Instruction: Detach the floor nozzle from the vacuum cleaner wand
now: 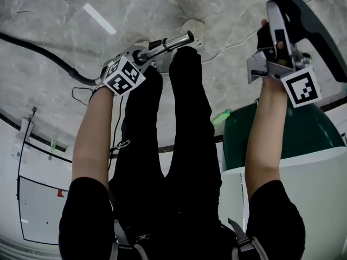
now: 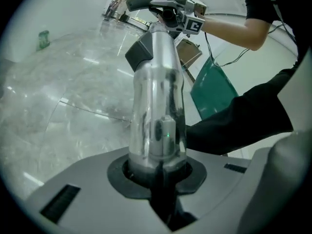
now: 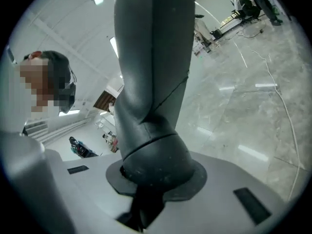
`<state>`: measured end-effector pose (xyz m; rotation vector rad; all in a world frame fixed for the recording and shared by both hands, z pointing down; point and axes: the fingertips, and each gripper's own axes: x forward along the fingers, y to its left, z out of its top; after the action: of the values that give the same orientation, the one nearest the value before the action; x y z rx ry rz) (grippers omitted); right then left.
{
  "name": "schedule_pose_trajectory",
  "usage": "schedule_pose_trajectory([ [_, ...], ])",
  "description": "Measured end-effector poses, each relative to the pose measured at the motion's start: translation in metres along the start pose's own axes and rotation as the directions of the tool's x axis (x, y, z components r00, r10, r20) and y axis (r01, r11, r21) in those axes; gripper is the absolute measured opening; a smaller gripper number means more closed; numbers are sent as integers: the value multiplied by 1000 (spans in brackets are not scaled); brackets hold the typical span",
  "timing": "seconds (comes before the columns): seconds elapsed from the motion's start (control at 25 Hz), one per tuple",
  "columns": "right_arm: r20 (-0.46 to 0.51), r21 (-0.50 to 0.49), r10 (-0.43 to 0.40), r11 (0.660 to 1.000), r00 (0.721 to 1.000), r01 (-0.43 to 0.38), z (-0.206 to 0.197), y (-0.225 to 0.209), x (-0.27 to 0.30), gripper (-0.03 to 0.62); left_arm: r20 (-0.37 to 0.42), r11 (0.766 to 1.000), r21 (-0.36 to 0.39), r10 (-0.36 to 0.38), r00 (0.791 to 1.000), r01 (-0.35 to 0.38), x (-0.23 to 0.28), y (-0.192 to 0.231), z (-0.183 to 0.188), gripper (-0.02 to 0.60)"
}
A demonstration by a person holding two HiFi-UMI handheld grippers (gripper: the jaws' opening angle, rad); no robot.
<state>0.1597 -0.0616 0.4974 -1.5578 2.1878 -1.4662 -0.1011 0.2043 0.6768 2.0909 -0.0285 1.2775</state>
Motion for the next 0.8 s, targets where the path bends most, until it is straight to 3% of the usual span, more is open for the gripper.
schedule_pose_trajectory([
  [0.08,-40,0,2,1000,999,-2,-19,2,1,98,13,1000,25,15,1000,-15,16,17,13,63],
  [0.16,-65,16,12,1000,998,-11,-35,0,3,98,23,996,11,91,996,-91,37,45,24,63],
  [0.32,-94,3,-15,1000,996,15,-57,-23,9,98,12,974,-29,223,975,-223,85,105,41,64],
  [0.48,-149,-6,-28,1000,988,27,-79,-45,11,98,-15,944,-63,324,946,-324,119,145,36,64],
  [0.68,-210,-15,-15,1000,978,12,-96,-66,10,98,-56,960,-79,266,962,-270,163,155,22,109],
  [0.8,-210,2,-25,1000,977,26,-98,-79,8,98,-67,946,-111,299,952,-305,174,171,22,154],
])
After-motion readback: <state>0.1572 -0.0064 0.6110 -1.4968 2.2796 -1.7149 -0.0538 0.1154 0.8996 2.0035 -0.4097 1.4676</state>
